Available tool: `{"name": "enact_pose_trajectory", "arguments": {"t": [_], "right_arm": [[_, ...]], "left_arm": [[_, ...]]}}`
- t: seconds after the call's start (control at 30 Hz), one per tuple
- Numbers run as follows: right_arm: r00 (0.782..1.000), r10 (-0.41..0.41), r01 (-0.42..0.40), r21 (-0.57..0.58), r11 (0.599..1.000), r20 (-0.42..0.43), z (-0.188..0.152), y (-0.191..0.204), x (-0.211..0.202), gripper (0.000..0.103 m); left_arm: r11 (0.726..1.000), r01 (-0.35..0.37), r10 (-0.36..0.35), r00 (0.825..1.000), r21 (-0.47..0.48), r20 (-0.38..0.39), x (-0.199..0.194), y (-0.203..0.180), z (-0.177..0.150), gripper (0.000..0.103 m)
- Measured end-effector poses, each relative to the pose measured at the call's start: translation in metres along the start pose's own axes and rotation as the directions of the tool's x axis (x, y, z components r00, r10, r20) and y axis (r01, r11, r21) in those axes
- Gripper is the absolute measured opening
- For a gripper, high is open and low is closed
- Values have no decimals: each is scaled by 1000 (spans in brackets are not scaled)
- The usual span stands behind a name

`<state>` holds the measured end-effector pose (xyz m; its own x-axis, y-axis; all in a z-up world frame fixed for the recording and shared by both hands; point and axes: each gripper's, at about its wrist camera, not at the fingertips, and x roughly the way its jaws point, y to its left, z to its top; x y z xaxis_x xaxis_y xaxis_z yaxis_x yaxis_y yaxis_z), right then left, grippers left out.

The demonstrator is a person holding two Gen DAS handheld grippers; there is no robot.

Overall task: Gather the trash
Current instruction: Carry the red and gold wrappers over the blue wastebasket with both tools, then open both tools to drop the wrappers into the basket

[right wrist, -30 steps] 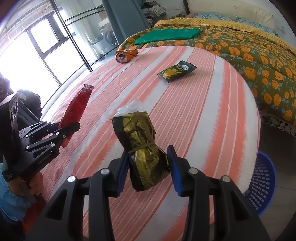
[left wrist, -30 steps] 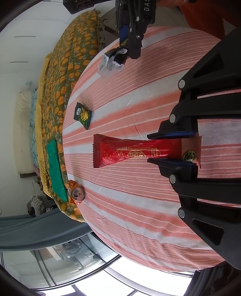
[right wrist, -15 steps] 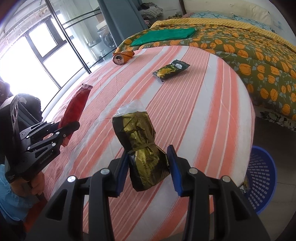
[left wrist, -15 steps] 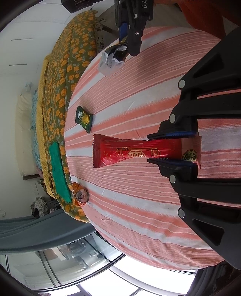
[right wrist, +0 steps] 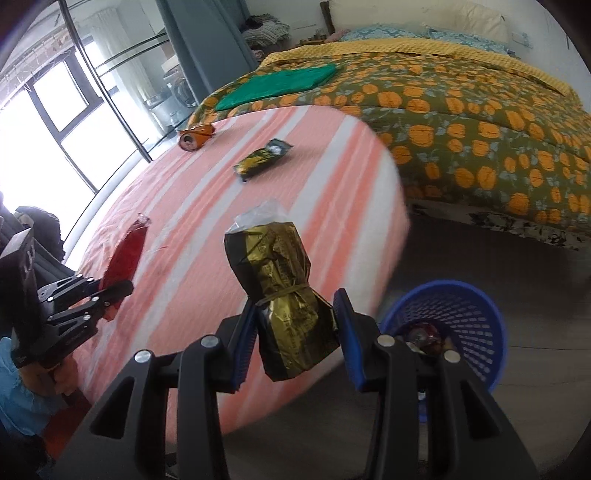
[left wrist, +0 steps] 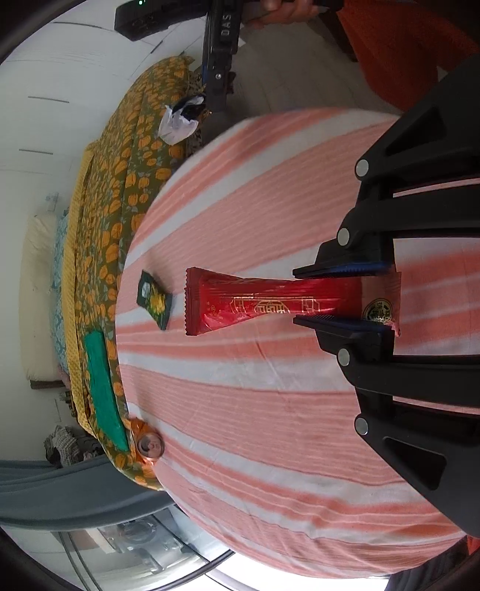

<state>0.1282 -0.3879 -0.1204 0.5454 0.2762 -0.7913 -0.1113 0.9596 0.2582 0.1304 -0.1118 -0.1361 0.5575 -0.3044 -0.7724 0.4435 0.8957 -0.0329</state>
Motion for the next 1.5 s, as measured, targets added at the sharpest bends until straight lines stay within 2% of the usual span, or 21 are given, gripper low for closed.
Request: {"name": "enact_pose_trajectory", "arguments": {"t": [0.13, 0.2, 0.3, 0.4, 0.47, 0.63, 0.73, 0.93, 1.0, 1.03, 1.07, 1.13, 1.17, 1.33, 1.47, 1.5], "right_arm": [[997, -69, 72, 99, 992, -31, -2, -65, -8, 40], [995, -84, 93, 191, 977, -55, -10, -106, -5, 40], [990, -112, 132, 283, 950, -85, -29, -146, 4, 40], [988, -100, 138, 363, 921, -122, -46, -179, 12, 40], [985, -112, 154, 372, 915, -130, -49, -190, 14, 40], [983, -112, 163, 423, 892, -142, -58, -218, 20, 40], [982, -109, 167, 433, 886, -155, -59, -232, 25, 40], [983, -82, 149, 460, 875, -162, -60, -251, 38, 40], [983, -75, 147, 474, 868, -167, -61, -257, 44, 43], [983, -71, 147, 484, 863, -172, -62, -261, 47, 46], [982, -64, 145, 494, 857, -176, -62, -266, 50, 55], [983, -54, 138, 509, 850, -176, -64, -271, 52, 57], [982, -60, 144, 511, 847, -177, -63, -272, 52, 57], [986, -89, 150, 521, 840, -141, -56, -271, 37, 61], [979, -166, 203, 488, 849, -118, -43, -256, 23, 79], [976, -189, 219, 480, 849, -110, -41, -251, 20, 80]], "left_arm": [[993, 117, -117, 993, 29, -11, 2, -52, 18, 18], [984, 168, -167, 986, 55, -20, 5, -83, 27, 18], [967, 237, -233, 971, 95, -54, 19, -134, 39, 18], [953, 277, -265, 959, 121, -103, 42, -181, 45, 19], [949, 293, -277, 951, 116, -141, 64, -206, 45, 19], [951, 295, -269, 937, 92, -222, 119, -253, 42, 19], [953, 298, -274, 929, 63, -248, 150, -267, 45, 19], [960, 275, -250, 928, 56, -276, 199, -285, 48, 19], [962, 267, -242, 926, 50, -288, 212, -286, 46, 20], [964, 260, -236, 927, 47, -291, 219, -285, 46, 22], [965, 257, -234, 928, 44, -291, 225, -285, 47, 31], [968, 246, -225, 930, 39, -290, 236, -286, 49, 44], [971, 236, -215, 933, 38, -290, 241, -286, 51, 45], [964, 267, -253, 933, 20, -256, 219, -285, 58, 55], [941, 336, -323, 925, 34, -201, 172, -283, 65, 60], [936, 350, -337, 923, 41, -184, 157, -280, 66, 60]]}}
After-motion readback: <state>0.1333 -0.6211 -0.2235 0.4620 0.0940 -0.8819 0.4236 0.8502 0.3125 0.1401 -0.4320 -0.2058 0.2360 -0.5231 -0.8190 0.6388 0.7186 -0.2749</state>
